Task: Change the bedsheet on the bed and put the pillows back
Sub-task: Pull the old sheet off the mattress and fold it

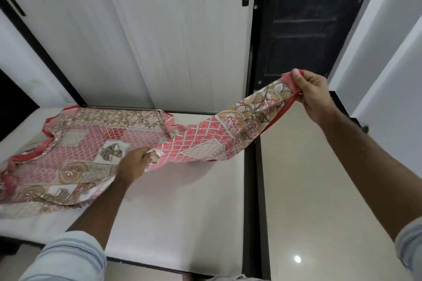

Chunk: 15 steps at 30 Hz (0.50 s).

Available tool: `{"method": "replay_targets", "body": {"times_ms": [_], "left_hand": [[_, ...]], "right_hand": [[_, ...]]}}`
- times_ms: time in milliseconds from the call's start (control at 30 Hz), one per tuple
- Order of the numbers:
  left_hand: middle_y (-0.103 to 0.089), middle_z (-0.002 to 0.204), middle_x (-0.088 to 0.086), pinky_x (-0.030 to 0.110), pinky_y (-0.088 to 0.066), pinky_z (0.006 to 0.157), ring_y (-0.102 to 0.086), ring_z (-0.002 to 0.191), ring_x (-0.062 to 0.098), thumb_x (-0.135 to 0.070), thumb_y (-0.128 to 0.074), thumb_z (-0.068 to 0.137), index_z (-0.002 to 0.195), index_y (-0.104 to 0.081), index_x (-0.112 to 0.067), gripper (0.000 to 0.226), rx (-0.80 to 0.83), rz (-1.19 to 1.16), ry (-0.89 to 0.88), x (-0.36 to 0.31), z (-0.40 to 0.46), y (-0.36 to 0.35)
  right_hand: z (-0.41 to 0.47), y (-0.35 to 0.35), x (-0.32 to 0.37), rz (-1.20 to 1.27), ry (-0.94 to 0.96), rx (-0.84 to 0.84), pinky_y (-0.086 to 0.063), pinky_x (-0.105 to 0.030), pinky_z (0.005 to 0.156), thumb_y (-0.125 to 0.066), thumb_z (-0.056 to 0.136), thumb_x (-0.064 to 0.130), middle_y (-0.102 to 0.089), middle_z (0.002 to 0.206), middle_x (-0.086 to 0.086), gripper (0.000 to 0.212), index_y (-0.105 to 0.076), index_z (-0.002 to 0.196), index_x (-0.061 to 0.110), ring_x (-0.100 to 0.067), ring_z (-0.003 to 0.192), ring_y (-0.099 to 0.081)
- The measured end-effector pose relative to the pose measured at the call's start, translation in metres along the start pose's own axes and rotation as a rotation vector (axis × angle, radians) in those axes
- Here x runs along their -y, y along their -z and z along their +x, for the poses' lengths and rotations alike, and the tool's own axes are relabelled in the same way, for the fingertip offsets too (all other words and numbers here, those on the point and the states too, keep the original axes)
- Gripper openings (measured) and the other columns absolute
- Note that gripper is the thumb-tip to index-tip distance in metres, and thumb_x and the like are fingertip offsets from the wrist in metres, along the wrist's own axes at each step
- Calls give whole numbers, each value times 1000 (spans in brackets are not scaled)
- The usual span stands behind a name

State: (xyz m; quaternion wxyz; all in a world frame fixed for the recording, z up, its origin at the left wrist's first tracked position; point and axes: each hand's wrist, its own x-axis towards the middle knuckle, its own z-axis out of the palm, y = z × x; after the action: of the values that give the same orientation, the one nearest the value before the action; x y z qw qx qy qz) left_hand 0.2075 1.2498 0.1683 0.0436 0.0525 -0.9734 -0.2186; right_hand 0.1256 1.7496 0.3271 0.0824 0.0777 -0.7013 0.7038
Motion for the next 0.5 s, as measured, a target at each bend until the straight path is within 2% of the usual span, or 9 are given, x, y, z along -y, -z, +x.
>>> {"method": "replay_targets", "body": {"times_ms": [133, 267, 333, 400, 433, 500], "left_hand": [[-75, 105, 17, 32, -41, 76, -69, 98, 36, -15, -59, 103, 113, -73, 0, 24, -13, -138, 52, 8, -7, 6], [-73, 115, 15, 29, -41, 85, -67, 106, 28, -9, -60, 101, 118, -71, 2, 23, -30, -215, 111, 9, -17, 15], [-73, 114, 11, 29, -43, 85, -67, 108, 30, -5, -58, 100, 117, -73, -11, 23, -9, -227, 128, 5, -19, 21], [-74, 110, 0, 33, -51, 84, -70, 103, 27, 0, -57, 99, 109, -72, -33, 38, 21, -292, 102, -6, -19, 27], [-73, 108, -2, 35, -55, 85, -70, 101, 24, -1, -56, 99, 110, -69, -36, 39, 35, -335, 66, -19, -20, 31], [-70, 112, -3, 35, -57, 85, -68, 101, 13, -10, -59, 102, 122, -63, -28, 28, 56, -414, -13, -56, -20, 43]], "right_hand": [[16, -11, 22, -3, 42, 136, -61, -29, 73, -52, 102, 32, -70, 87, -4, 29, -69, 100, 9, -17, 82, -70], [30, -28, 35, 1, -40, 346, -57, -21, 58, -48, 105, 28, -66, 76, -2, 29, -66, 93, 9, -11, 66, -65], [38, -47, 42, -10, -59, 401, -57, -23, 57, -50, 104, 28, -66, 76, -4, 28, -67, 94, 9, -12, 64, -66], [47, -71, 51, -4, -46, 421, -58, -26, 60, -54, 102, 27, -68, 76, -5, 26, -68, 94, 7, -14, 66, -68], [51, -85, 57, -11, -32, 421, -59, -28, 63, -56, 101, 26, -70, 77, -4, 25, -69, 95, 5, -16, 68, -68], [60, -115, 70, -64, -5, 413, -59, -33, 69, -62, 97, 29, -72, 80, -6, 27, -72, 97, 3, -20, 73, -69]]}}
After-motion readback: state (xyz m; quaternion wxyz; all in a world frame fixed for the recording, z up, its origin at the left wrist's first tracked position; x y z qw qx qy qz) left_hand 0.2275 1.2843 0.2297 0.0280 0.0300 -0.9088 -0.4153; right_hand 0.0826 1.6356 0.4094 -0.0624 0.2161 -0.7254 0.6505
